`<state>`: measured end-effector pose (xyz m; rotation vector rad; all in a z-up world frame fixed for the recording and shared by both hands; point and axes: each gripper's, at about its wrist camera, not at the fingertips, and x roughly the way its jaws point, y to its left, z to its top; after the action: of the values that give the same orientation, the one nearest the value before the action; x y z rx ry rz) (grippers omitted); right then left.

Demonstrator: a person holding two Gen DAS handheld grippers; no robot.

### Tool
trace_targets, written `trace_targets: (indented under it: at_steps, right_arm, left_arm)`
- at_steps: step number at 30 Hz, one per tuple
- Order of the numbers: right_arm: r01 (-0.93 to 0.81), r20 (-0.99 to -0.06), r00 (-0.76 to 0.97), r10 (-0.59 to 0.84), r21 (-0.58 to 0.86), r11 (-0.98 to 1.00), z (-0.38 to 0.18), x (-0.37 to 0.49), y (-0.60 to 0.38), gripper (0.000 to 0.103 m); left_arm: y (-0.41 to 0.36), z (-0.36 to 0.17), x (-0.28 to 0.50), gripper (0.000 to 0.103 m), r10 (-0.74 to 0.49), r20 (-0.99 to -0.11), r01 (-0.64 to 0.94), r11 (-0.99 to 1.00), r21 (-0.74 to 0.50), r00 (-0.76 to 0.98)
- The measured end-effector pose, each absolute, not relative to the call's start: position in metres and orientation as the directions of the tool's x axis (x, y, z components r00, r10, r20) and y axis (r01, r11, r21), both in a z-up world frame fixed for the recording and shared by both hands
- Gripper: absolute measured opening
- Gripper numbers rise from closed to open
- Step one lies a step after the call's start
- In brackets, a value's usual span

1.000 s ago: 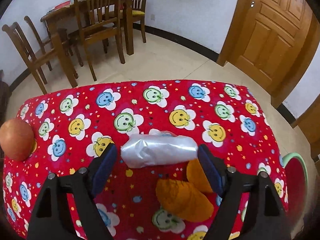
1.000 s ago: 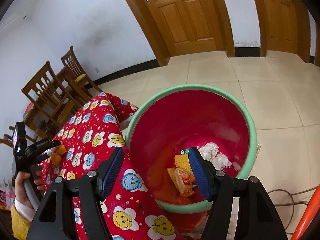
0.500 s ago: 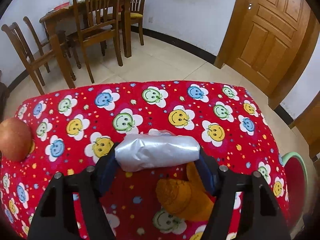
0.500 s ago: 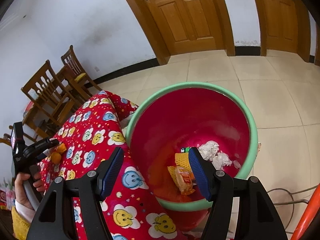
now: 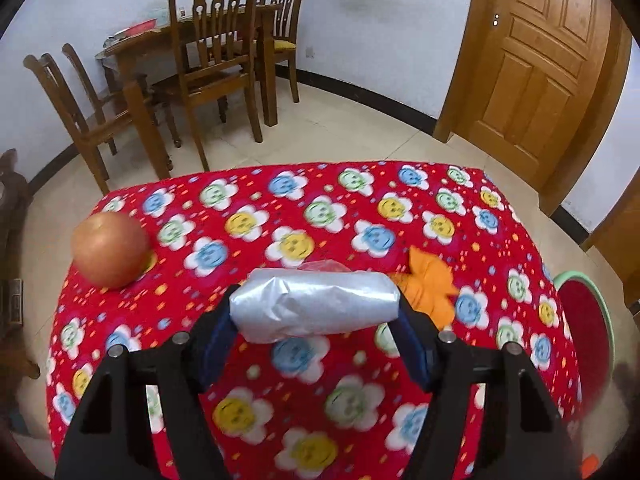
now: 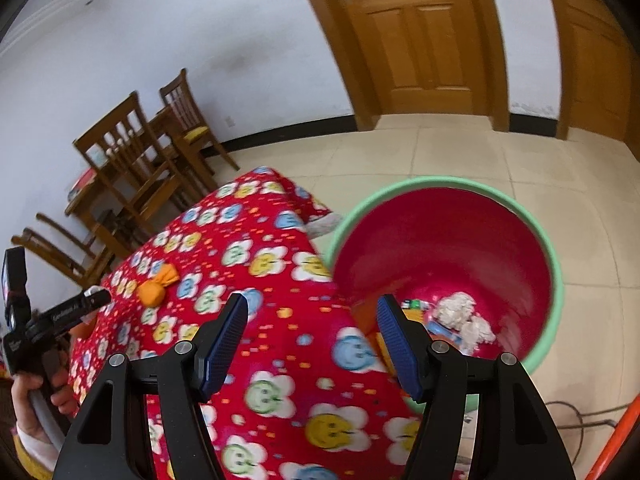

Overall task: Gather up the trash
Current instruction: 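Grasp the orange cloth bundle with the right gripper while the left holds the foil roll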

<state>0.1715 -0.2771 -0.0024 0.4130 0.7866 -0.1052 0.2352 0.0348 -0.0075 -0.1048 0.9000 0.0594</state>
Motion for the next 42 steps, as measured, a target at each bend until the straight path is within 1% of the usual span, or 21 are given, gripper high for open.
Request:
trace_targets:
  at_steps: [8,13,17,21,28,39,40,41,42]
  right_arm:
    - [0.142,-0.721,0.681,0.129,0.303,0.942,-0.001,0.201,-0.227,0.068]
    - [0.083,-0.732,0.663,0.16,0.284,0.955,-0.002,0.226,-0.192,0.068]
    - [0.039,-0.74,0.649,0.175,0.263,0.964,-0.005,0.245,-0.166,0.068]
    - [0.001,-0.75,0.631,0.199,0.258,0.966,-0.017,0.268,-0.14,0.068]
    - [-0.039,-0.781,0.581,0.23,0.255,0.966,-0.044,0.3,-0.106,0.068]
    - [-0.059,-0.775,0.591,0.222,0.233,0.971,-0.059,0.321,-0.084,0.067]
    - [-0.059,-0.774,0.594,0.219,0.23,0.972,-0.059,0.321,-0.084,0.061]
    - [-0.057,-0.774,0.596,0.211,0.221,0.974,-0.059,0.32,-0.084,0.05]
    - [-0.066,-0.775,0.594,0.216,0.22,0.973,-0.06,0.321,-0.083,0.047]
  left_arm:
    - [0.057,-0.013,0.206,0.071,0.043,-0.784,-0.133,0.99,-0.051,0.619]
    - [0.068,-0.017,0.202,0.071,0.082,-0.771,-0.171,0.985,-0.036,0.632]
    - [0.076,-0.023,0.202,0.071,0.077,-0.775,-0.187,0.981,-0.053,0.627]
    - [0.082,-0.025,0.2,0.071,0.1,-0.772,-0.211,0.977,-0.044,0.628]
    - [0.098,-0.027,0.2,0.071,0.117,-0.772,-0.253,0.966,-0.059,0.625]
    - [0.11,-0.031,0.202,0.071,0.111,-0.783,-0.285,0.955,-0.087,0.612]
    - [0.11,-0.031,0.202,0.071,0.111,-0.782,-0.284,0.955,-0.087,0.613]
    - [0.111,-0.031,0.202,0.071,0.11,-0.782,-0.282,0.955,-0.087,0.614]
    - [0.108,-0.032,0.202,0.071,0.11,-0.781,-0.282,0.956,-0.087,0.614]
